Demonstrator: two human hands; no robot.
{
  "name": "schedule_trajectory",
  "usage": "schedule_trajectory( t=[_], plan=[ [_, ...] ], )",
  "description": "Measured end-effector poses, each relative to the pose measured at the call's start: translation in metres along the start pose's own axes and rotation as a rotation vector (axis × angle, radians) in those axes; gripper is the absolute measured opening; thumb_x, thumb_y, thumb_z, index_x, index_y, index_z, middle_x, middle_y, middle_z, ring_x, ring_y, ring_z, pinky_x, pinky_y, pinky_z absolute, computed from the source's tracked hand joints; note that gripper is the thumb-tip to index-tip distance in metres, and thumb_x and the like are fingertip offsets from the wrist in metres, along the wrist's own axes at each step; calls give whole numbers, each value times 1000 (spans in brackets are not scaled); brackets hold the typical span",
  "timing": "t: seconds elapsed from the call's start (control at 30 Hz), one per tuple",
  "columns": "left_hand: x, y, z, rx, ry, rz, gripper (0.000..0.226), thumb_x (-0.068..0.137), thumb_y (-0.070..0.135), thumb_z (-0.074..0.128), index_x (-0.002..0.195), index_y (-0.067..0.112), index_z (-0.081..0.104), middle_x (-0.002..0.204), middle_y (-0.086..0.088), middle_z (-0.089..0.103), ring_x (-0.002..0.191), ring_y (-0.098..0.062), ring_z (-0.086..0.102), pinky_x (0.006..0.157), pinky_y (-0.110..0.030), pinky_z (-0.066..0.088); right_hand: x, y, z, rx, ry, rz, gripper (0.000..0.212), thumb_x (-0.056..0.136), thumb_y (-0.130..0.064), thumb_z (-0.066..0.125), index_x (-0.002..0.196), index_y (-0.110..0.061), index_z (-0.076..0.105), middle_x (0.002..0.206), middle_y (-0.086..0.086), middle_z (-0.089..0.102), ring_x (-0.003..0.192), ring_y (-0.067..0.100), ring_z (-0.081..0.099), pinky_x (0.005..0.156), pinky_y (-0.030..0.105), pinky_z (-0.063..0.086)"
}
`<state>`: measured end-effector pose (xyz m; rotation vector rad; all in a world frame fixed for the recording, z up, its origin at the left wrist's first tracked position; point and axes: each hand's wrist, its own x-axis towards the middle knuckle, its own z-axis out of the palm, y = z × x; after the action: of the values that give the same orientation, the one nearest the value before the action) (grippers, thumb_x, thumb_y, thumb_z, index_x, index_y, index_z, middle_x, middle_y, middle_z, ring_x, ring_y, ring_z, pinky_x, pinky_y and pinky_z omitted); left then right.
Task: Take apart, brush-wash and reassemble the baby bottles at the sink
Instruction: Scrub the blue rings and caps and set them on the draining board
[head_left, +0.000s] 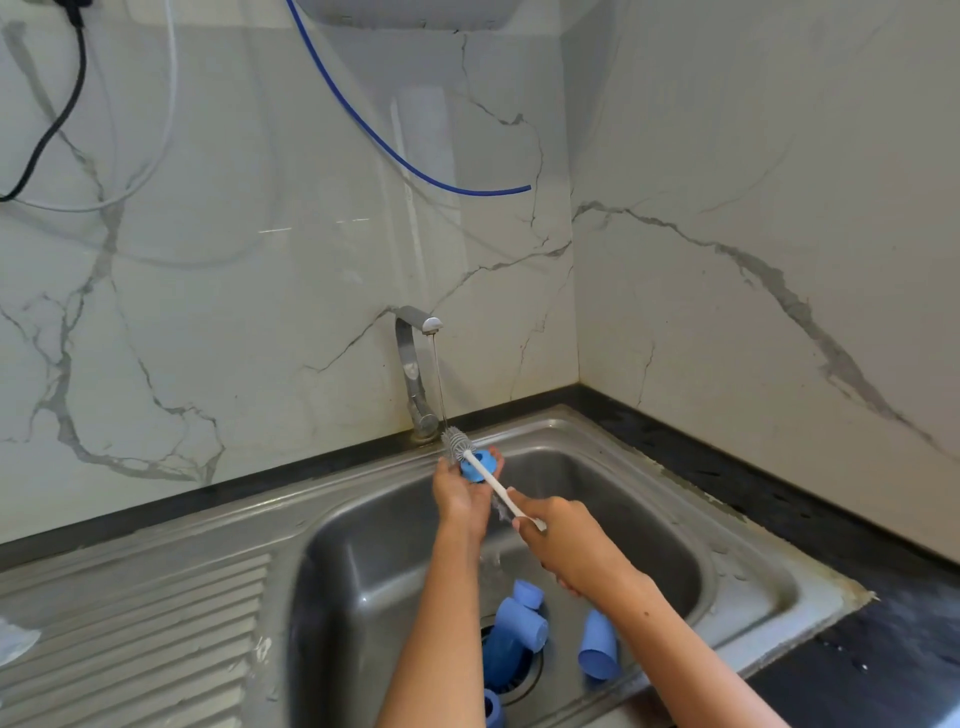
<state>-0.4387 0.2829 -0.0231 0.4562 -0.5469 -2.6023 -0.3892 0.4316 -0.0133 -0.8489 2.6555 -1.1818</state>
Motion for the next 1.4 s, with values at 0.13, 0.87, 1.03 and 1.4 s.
schedule_trajectory(
  t=[0.13, 0.87, 1.03, 1.4],
  plan=[
    [11, 19, -12, -190, 0, -92, 45, 99, 2, 25, 142, -10, 26, 137, -32, 40, 124, -41, 46, 104, -52, 35, -5, -3, -3, 90, -10, -18, 42, 103, -25, 42, 144, -32, 42, 69, -5, 44, 49, 6, 36, 37, 11, 32],
    [4, 27, -21, 65, 139, 144, 38, 82, 17, 72, 113, -1, 61, 100, -14, 68, 100, -23, 66, 67, -30, 60, -8, 7, -9, 308, -64, 15, 39, 101, -32, 46, 137, -45, 46, 58, -1, 45, 33, 3, 34, 37, 20, 36],
    [9, 34, -22, 170, 148, 249, 32, 82, 13, 71, 108, -4, 63, 102, -15, 66, 91, -20, 65, 71, -30, 60, -14, 15, -12, 406, -124, 46, 35, 100, -35, 47, 132, -49, 50, 52, -3, 45, 38, 8, 33, 37, 22, 34],
    [13, 22, -19, 550, 19, 318, 36, 87, 11, 66, 120, -4, 62, 106, -12, 62, 98, -21, 55, 71, -26, 49, 0, 15, -15, 403, -88, 56, 40, 102, -34, 42, 139, -47, 40, 56, -2, 43, 38, 6, 35, 38, 20, 37]
  ],
)
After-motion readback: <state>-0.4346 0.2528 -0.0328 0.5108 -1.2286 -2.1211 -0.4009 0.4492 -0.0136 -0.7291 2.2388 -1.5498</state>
